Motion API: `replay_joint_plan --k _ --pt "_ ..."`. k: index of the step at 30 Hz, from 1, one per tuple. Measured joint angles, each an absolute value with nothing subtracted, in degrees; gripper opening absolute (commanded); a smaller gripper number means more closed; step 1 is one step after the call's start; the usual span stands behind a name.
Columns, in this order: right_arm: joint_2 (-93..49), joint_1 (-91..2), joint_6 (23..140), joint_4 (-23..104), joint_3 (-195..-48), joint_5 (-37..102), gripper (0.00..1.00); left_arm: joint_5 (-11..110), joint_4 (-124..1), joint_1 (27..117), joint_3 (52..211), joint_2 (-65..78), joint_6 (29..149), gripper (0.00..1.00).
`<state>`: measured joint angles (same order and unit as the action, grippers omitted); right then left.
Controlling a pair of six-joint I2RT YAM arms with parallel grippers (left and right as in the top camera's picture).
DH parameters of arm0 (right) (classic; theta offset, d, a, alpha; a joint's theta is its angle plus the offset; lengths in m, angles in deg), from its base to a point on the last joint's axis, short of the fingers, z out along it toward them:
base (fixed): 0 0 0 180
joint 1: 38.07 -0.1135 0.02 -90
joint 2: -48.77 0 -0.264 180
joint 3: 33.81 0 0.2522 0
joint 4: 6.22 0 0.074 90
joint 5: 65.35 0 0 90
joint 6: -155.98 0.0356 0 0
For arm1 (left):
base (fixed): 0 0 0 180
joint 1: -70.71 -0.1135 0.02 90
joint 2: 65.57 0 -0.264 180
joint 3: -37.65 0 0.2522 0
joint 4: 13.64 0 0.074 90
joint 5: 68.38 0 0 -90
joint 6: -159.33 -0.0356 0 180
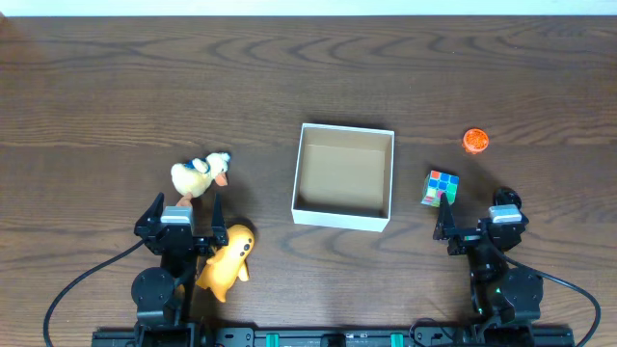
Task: Pack container
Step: 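Raise both arms from rest toward the objects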
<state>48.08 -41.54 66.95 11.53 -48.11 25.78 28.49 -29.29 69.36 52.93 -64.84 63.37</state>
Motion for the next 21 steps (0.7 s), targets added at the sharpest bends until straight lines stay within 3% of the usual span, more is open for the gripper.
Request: replay_joint_plan --k 13,21 --pt "48.1 -41.5 67.7 9.2 -48.0 26.3 0.99 28.5 -29.2 69.4 52.9 -64.8 63.4 0.98" --pt "47.3 -41.5 82.5 9.5 -48.3 26.4 0.99 28.5 -24.8 69.3 53.0 -64.0 70.8 0.98"
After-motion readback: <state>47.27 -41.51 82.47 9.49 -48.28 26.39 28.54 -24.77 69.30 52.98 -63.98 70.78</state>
